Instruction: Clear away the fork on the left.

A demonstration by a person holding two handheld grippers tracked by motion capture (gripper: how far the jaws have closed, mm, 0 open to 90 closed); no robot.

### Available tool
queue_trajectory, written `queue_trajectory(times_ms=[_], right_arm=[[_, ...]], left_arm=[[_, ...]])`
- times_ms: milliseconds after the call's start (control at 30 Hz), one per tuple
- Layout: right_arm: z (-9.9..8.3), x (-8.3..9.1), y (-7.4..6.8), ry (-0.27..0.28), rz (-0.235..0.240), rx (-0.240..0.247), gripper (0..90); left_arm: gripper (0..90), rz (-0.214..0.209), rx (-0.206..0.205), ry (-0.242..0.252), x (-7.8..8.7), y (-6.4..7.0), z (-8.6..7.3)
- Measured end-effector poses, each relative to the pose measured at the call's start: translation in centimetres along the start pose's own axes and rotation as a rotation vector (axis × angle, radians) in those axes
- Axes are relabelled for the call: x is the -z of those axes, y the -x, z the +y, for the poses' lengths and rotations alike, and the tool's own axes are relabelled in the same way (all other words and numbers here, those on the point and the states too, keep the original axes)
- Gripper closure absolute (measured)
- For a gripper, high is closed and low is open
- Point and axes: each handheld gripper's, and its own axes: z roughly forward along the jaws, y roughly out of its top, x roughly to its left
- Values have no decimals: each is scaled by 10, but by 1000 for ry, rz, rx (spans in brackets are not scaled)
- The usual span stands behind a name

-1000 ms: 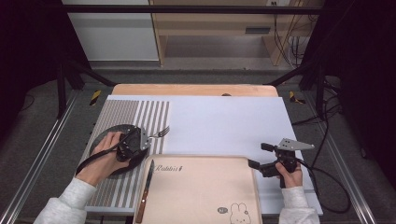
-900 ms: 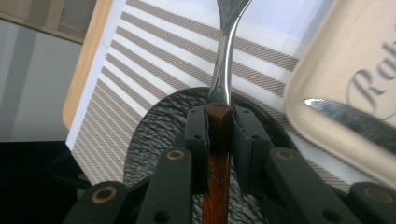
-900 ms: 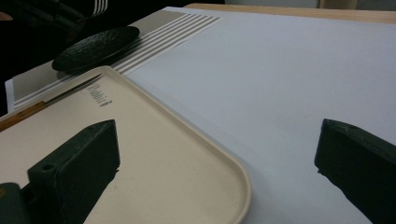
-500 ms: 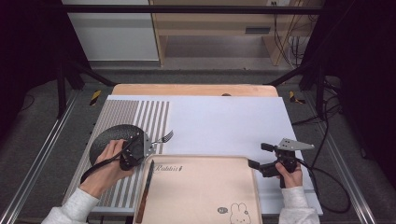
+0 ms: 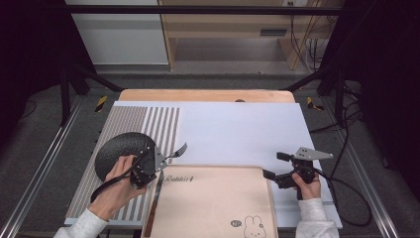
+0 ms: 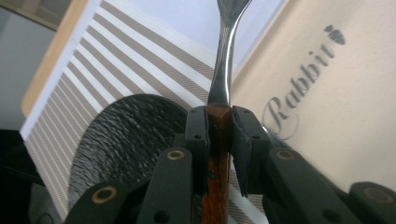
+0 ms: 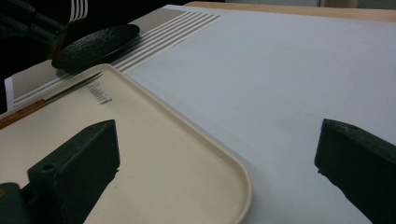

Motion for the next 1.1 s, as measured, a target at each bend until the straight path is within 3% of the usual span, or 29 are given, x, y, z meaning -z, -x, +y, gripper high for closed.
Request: queue_trajectory(times_ms=[267,733,1100], right_arm=[[0,0,0,4,0,2,3],[1,1,0,5,-1,4,3],[0,1,0,3,-1,3,3]], left_arm=[[772,-36,25,17,5,11,2],[772,-87,99,2,14,28,7],[772,-132,122,-23,20,45,11]])
